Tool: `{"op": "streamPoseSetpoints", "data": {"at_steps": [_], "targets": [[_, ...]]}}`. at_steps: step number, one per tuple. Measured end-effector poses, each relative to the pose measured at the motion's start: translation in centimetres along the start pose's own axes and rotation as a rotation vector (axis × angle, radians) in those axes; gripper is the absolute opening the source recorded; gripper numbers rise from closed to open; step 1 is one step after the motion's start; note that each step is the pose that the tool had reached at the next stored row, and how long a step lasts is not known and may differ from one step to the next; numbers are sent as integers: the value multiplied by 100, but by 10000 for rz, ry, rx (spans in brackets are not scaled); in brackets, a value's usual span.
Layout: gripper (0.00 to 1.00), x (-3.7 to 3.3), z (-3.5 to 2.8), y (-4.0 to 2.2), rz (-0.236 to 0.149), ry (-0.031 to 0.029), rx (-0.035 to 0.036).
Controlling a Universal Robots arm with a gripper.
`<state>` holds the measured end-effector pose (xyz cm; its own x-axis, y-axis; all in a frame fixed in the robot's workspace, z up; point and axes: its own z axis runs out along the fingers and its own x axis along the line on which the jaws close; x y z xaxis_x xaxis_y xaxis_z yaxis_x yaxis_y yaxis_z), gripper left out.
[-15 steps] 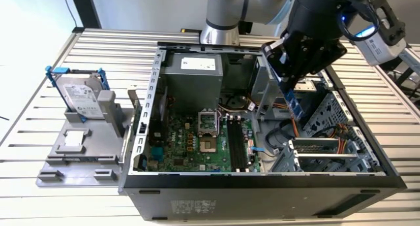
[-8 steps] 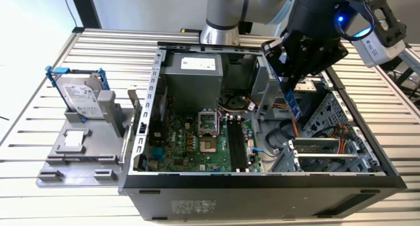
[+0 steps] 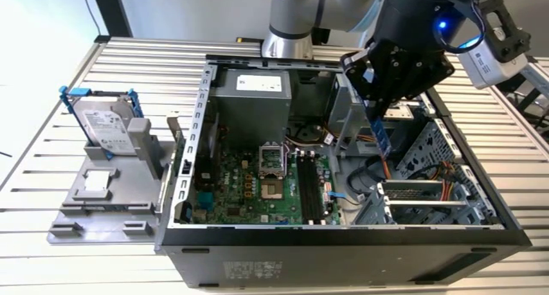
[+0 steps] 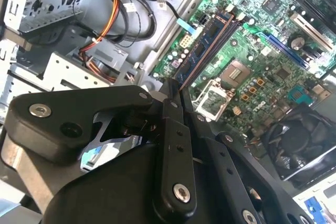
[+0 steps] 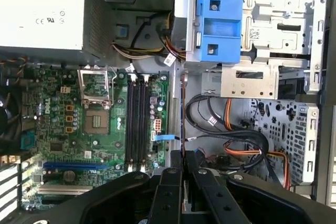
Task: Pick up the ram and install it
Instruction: 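Insert the ram into the slot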
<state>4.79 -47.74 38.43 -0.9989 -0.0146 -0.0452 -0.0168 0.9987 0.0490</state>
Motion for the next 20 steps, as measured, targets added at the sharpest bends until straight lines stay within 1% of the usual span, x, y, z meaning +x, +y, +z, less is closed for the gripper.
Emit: {"op": "streamPoseSetpoints", "data": {"at_steps": [5,8,10,11,13,15,17,18,20], "targets": [[0,32,43,-2,213,13,13],[0,54,85,-4,338,18,30],[0,81,121,-5,374,19,33],[0,88,134,-6,379,32,34],[0,105,155,-6,391,88,35],[0,114,171,-7,410,190,39],[0,119,185,-8,434,319,44],[0,120,194,-8,440,367,47],[0,123,223,-9,441,374,51]]}}
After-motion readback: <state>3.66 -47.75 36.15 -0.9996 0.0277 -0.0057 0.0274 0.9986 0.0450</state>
